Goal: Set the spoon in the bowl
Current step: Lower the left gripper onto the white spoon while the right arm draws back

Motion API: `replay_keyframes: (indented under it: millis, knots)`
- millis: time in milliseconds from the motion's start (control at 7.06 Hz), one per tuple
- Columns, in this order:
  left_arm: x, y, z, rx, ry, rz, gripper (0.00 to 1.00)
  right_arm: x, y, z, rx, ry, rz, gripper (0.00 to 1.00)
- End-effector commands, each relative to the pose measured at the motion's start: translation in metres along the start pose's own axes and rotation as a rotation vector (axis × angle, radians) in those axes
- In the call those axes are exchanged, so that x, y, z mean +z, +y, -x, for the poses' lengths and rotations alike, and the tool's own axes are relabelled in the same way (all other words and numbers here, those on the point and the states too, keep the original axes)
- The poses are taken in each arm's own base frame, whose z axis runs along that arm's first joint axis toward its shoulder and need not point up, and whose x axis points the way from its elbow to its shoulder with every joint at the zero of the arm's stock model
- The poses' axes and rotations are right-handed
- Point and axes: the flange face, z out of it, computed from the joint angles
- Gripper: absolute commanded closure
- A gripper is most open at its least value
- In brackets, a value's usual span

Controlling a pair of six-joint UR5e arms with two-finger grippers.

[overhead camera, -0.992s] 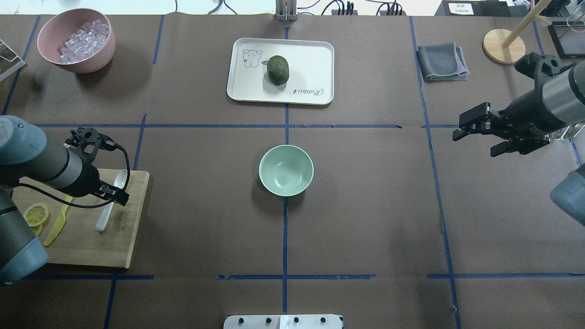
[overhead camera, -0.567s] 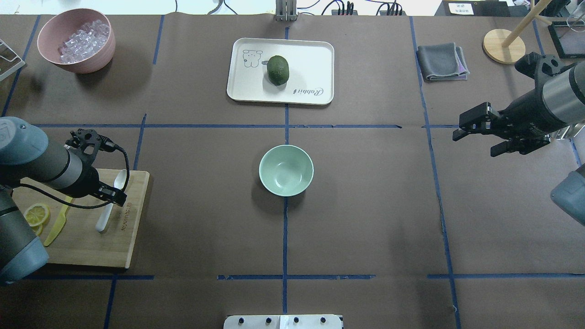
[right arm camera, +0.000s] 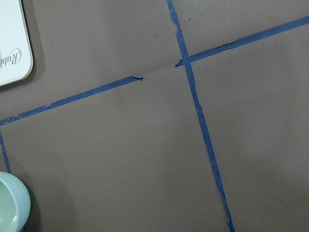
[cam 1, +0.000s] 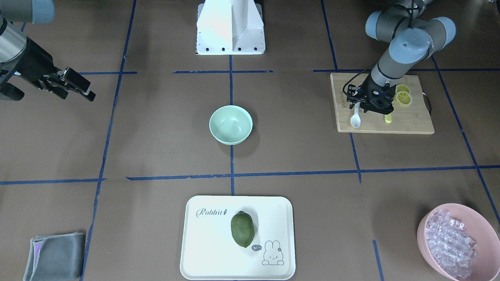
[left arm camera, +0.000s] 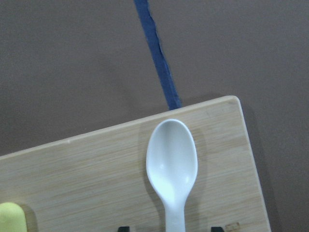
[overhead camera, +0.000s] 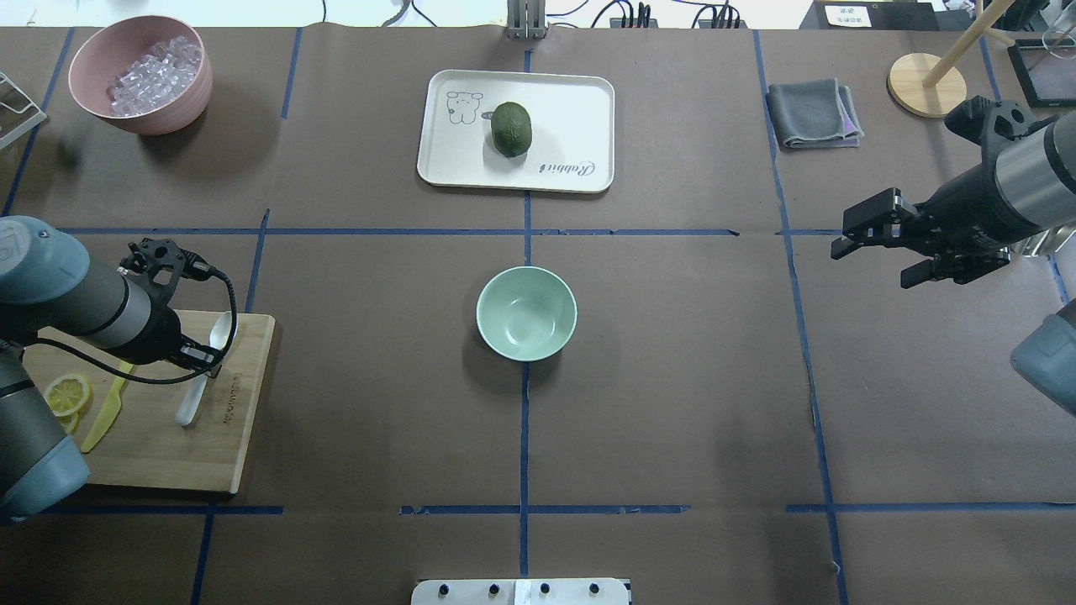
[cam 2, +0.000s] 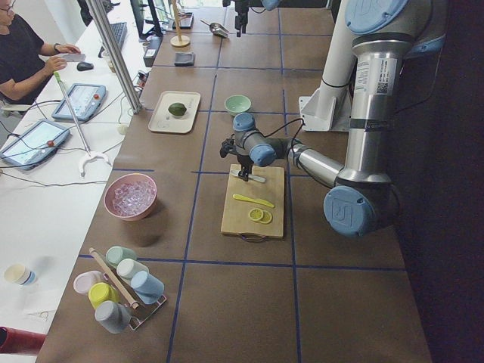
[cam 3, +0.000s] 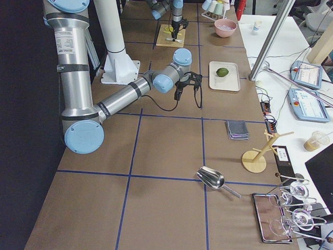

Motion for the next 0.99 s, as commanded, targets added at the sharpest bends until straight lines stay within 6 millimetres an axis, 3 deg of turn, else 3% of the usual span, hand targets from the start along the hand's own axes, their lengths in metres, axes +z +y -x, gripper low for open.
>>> replay_keyframes:
  millis: [0, 283, 567, 709, 850]
  knots:
    - [0.002, 0.0, 0.002, -0.003, -0.004, 0.003, 0.7, 0.0, 0.0, 0.002, -0.003, -0.002, -0.001, 0.0]
    - [0.003, 0.0, 0.002, -0.003, -0.003, 0.005, 0.95, -0.001, 0.0, 0.002, -0.003, -0.002, -0.001, 0.0]
    - [-0.012, -0.005, -0.009, -0.007, 0.018, -0.005, 1.0, -0.002, 0.0, 0.002, -0.003, -0.004, -0.001, 0.0]
    - [-0.028, -0.015, -0.031, -0.006, 0.021, -0.003, 1.0, -0.002, -0.001, -0.001, 0.003, -0.001, -0.002, 0.0]
    - [-0.045, -0.033, -0.065, -0.001, 0.043, 0.009, 1.0, 0.0, -0.001, -0.005, 0.007, 0.004, 0.0, 0.0]
